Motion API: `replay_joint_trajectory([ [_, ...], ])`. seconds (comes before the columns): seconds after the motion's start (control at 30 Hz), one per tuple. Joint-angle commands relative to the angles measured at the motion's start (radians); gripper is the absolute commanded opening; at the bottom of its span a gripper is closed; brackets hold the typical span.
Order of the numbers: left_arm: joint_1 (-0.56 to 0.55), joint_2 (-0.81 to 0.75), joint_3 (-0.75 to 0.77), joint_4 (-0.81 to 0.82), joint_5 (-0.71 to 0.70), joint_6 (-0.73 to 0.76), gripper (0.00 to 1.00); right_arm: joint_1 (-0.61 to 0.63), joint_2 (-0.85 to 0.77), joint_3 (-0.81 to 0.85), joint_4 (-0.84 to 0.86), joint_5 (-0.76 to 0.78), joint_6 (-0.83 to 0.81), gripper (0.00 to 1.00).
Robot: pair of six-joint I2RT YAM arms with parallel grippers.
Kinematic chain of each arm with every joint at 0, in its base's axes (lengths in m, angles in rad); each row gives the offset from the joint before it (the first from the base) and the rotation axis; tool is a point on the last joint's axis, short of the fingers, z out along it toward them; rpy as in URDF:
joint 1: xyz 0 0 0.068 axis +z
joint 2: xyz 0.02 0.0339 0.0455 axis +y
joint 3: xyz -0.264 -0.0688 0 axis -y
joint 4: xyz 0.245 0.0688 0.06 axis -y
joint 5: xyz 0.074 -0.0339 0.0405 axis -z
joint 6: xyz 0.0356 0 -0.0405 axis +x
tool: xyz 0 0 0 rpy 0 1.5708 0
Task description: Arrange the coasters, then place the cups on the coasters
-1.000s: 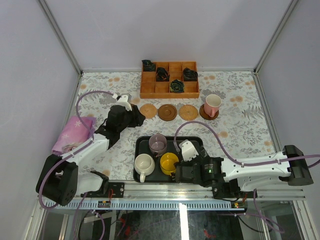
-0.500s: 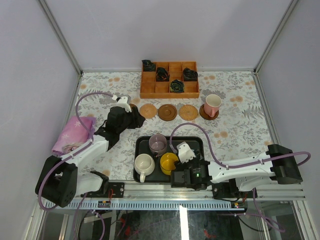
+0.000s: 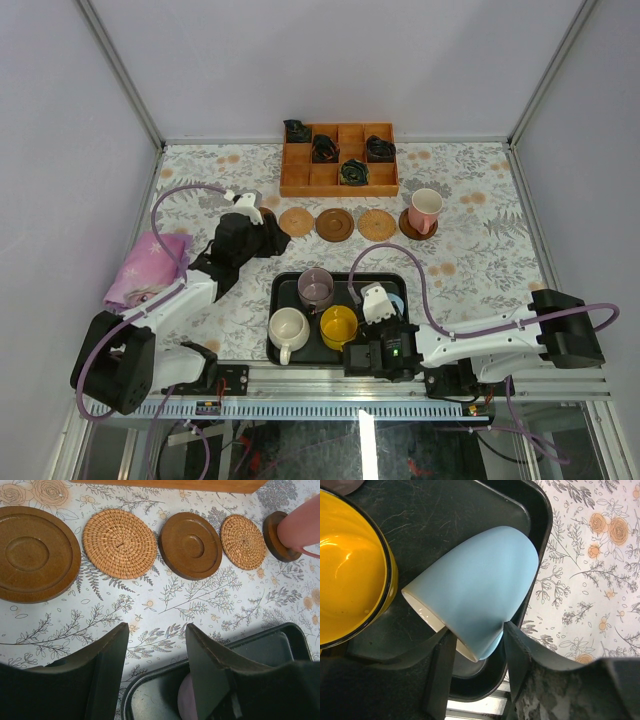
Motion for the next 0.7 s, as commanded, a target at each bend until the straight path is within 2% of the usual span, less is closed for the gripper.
replay_joint_trajectory([
  [0.0, -0.003, 0.006, -0.01, 0.055, 0.008, -0.009, 0.5, 0.007, 0.009, 0.004, -0.069, 0.097, 0.134, 0.43],
  [0.27, -0.004, 0.019, -0.008, 0.06, 0.013, -0.011, 0.5, 0.006, 0.103, 0.084, -0.257, 0.132, 0.294, 0.21],
  [0.4, -0.003, 0.023, -0.005, 0.062, 0.016, -0.01, 0.49, 0.007, 0.125, 0.148, -0.331, 0.157, 0.316, 0.16],
  [0.53, -0.005, 0.028, -0.005, 0.066, 0.018, -0.011, 0.49, 0.008, 0.058, 0.188, -0.35, 0.167, 0.283, 0.14],
  [0.67, -0.004, 0.029, -0.003, 0.069, 0.022, -0.009, 0.49, 0.003, -0.101, 0.239, -0.326, 0.16, 0.191, 0.11],
])
